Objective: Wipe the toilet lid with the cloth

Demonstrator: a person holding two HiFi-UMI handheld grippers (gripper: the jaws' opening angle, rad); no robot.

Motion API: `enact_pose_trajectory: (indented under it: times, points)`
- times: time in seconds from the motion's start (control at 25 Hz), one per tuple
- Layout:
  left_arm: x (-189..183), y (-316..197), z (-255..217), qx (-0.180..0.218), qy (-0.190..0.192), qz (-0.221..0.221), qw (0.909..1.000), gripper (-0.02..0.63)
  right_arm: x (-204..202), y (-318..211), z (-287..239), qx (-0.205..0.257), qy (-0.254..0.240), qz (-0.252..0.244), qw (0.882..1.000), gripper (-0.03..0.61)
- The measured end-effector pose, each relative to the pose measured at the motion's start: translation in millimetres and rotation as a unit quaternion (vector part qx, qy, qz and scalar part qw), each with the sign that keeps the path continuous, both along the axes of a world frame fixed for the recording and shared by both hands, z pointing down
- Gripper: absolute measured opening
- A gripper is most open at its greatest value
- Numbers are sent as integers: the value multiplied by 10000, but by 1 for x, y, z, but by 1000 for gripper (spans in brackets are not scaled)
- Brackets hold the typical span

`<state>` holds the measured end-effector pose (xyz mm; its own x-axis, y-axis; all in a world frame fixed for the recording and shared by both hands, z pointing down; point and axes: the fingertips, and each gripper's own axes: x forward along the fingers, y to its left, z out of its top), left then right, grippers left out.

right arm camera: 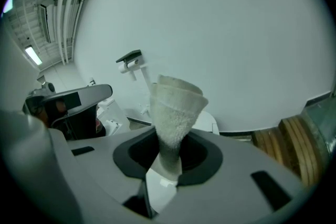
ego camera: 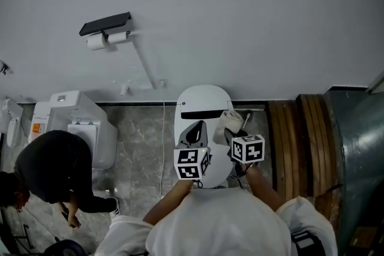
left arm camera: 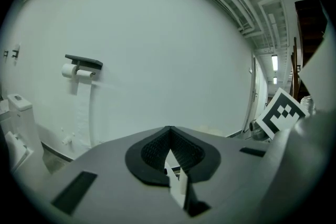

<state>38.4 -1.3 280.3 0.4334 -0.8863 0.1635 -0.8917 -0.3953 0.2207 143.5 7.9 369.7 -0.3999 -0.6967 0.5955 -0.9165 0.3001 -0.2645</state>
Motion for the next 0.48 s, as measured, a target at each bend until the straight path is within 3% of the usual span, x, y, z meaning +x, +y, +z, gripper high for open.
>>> enact_pose_trajectory:
  times: [0.48]
  points:
    - [0, -4, 3, -70, -83, 43, 9999, 12, -10, -3, -1, -36, -112, -17, 9999, 92]
